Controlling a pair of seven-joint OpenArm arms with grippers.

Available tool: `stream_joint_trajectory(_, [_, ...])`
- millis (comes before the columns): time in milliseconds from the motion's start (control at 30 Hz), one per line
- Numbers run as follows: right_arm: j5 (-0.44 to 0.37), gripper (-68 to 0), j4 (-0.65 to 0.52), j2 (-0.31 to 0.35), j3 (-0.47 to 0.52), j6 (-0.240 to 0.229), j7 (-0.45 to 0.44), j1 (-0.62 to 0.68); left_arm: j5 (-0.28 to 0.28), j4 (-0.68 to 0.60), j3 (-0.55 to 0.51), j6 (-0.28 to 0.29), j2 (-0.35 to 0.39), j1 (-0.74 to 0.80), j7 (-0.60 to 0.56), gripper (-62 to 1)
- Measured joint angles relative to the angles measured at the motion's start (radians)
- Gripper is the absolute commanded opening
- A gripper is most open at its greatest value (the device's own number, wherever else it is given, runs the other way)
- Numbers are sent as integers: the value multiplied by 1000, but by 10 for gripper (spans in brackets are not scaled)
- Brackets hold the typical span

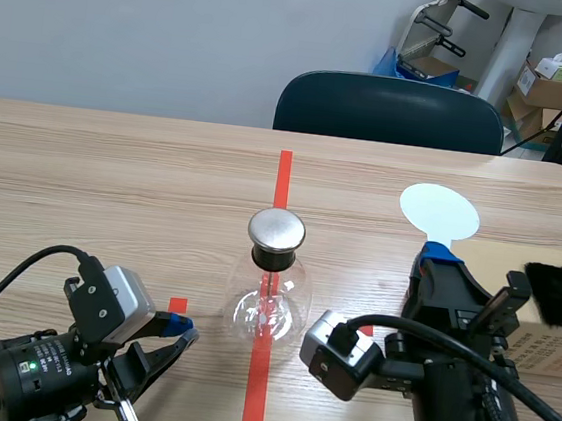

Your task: Do the electroscope experiment

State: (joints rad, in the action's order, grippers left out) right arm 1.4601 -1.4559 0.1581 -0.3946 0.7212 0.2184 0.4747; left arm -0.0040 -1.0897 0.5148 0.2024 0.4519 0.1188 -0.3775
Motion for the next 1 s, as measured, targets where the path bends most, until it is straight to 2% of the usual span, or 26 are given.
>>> stream_joint_trajectory(200, [0, -667, 0, 0, 5, 1, -18, 0, 0, 0, 0, 0, 0, 0, 0, -521])
stream_joint_trajectory(400, [0, -666, -10, -35, 116, 3, -137, 40, 0, 0, 0, 0, 0, 0, 0, -521])
stream_joint_trajectory(633, [-14, -664, -120, -77, 306, 1, -356, 179, 0, 0, 0, -11, 0, 0, 0, -521])
stream_joint_trajectory(700, [-62, -664, -142, -95, 359, 3, -448, 204, 0, 0, 0, -12, 0, 0, 0, -519])
stream_joint_trajectory(767, [-112, -664, -144, -109, 420, 3, -545, 216, 0, 0, 0, -31, 0, 0, 0, -491])
stream_joint_trajectory(867, [-202, -664, -144, -123, 511, 1, -684, 221, 0, 0, 0, -65, 0, 0, 38, -405])
stream_joint_trajectory(967, [-311, -664, -138, -131, 575, 2, -814, 218, -7, 0, 0, -63, 6, 2, 57, -320])
stream_joint_trajectory(1000, [-341, -664, -132, -130, 586, 5, -858, 216, -31, -3, 0, -58, 15, 3, 47, -305])
